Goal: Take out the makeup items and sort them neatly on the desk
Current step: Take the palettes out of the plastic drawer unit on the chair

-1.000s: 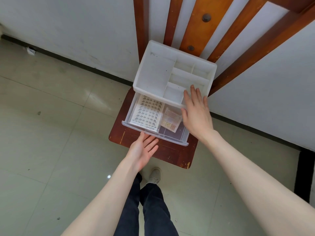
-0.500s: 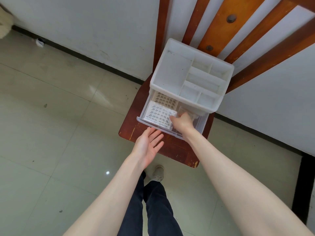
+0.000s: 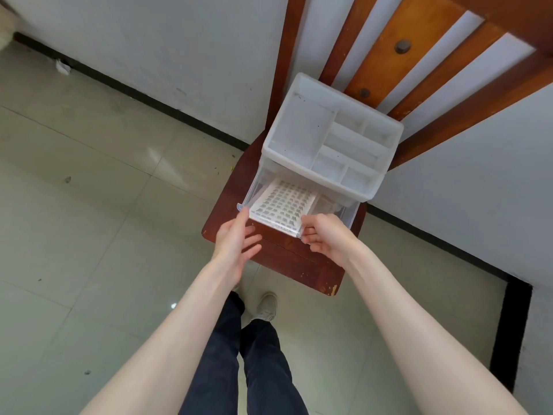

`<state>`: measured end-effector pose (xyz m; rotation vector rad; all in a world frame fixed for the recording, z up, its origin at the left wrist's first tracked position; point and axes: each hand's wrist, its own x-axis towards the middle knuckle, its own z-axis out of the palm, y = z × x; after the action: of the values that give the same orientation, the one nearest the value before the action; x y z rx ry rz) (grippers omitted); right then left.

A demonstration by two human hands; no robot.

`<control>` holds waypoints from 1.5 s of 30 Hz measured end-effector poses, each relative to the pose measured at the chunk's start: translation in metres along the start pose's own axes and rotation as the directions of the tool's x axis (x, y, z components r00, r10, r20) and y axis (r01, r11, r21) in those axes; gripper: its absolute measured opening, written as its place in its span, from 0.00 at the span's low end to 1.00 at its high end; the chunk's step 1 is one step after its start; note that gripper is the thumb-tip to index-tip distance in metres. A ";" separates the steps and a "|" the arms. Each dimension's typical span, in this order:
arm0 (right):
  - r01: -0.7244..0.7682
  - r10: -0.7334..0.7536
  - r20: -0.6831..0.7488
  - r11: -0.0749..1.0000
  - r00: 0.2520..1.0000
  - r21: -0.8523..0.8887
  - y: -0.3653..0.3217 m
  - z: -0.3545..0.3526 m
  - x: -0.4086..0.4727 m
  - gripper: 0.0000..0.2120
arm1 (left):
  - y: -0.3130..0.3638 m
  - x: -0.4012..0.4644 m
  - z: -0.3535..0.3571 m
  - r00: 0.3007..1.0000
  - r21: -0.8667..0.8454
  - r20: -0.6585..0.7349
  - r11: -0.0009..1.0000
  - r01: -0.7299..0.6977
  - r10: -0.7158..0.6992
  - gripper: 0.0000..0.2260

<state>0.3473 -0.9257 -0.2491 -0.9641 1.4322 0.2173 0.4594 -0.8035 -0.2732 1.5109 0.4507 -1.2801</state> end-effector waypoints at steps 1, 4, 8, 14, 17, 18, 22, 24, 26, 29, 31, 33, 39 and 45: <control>-0.005 0.005 0.038 1.000 0.999 0.012 0.003 -0.002 -0.005 0.08 | 0.004 -0.002 0.000 1.000 0.041 0.017 0.999 -0.025 0.024 0.17; 0.006 -0.008 0.148 1.000 0.989 0.017 0.013 -0.007 -0.017 0.06 | 0.012 -0.006 0.003 0.995 0.107 0.066 0.991 -0.081 0.074 0.08; 0.132 -0.129 0.150 0.991 0.980 -0.009 0.021 -0.013 -0.021 0.13 | 0.017 -0.012 -0.005 0.987 -0.004 0.156 0.999 -0.047 0.047 0.03; 0.280 -0.477 -0.179 0.736 0.861 -0.616 0.021 -0.018 0.013 0.16 | 0.006 -0.015 -0.042 0.955 -0.213 0.293 0.977 0.015 0.049 0.11; 0.276 -0.523 -0.038 0.509 0.852 -0.815 0.023 -0.013 0.035 0.21 | 0.004 -0.012 -0.057 0.953 -0.266 0.296 0.964 0.024 0.059 0.14; 0.248 -0.504 -0.018 0.455 0.863 -0.855 0.024 -0.009 0.041 0.23 | 0.004 -0.010 -0.060 0.954 -0.280 0.293 0.960 0.022 0.063 0.15; 0.153 -0.507 -0.072 0.388 0.859 -0.909 0.031 0.004 0.054 0.26 | 0.002 -0.002 -0.072 0.959 -0.373 0.270 0.928 0.018 0.089 0.18; 0.155 -0.556 -0.102 0.397 0.825 -0.905 0.031 0.007 0.056 0.24 | 0.000 0.000 -0.076 0.961 -0.406 0.260 0.914 0.019 0.095 0.19; 0.150 -0.593 -0.123 0.390 0.796 -0.908 0.031 0.009 0.057 0.21 | -0.002 0.002 -0.078 0.963 -0.419 0.251 0.908 0.020 0.095 0.20; 0.108 -0.591 -0.161 0.394 0.791 -0.913 0.031 0.010 0.057 0.22 | -0.004 0.003 -0.077 0.966 -0.418 0.242 0.908 0.023 0.086 0.19; 0.068 -0.592 -0.186 0.380 0.784 -0.922 0.031 0.012 0.057 0.24 | -0.005 0.004 -0.075 0.967 -0.416 0.241 0.909 0.031 0.077 0.18; 0.019 -0.598 -0.219 0.365 0.771 -0.931 0.029 0.012 0.057 0.25 | -0.004 0.007 -0.072 0.965 -0.425 0.251 0.904 0.045 0.070 0.17; -0.013 -0.679 -0.296 0.388 0.672 -0.922 0.021 0.014 0.048 0.15 | 0.005 0.012 -0.053 0.962 -0.479 0.258 0.876 0.052 0.084 0.10; 0.242 -0.483 -0.496 0.847 0.722 -0.473 0.027 0.007 0.013 0.09 | 0.013 0.012 -0.037 0.975 -0.531 0.213 0.845 0.058 0.067 0.10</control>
<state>0.3373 -0.9091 -0.2735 -1.7395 1.7604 -0.1452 0.4917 -0.7801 -0.2824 0.8830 0.5972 -1.1761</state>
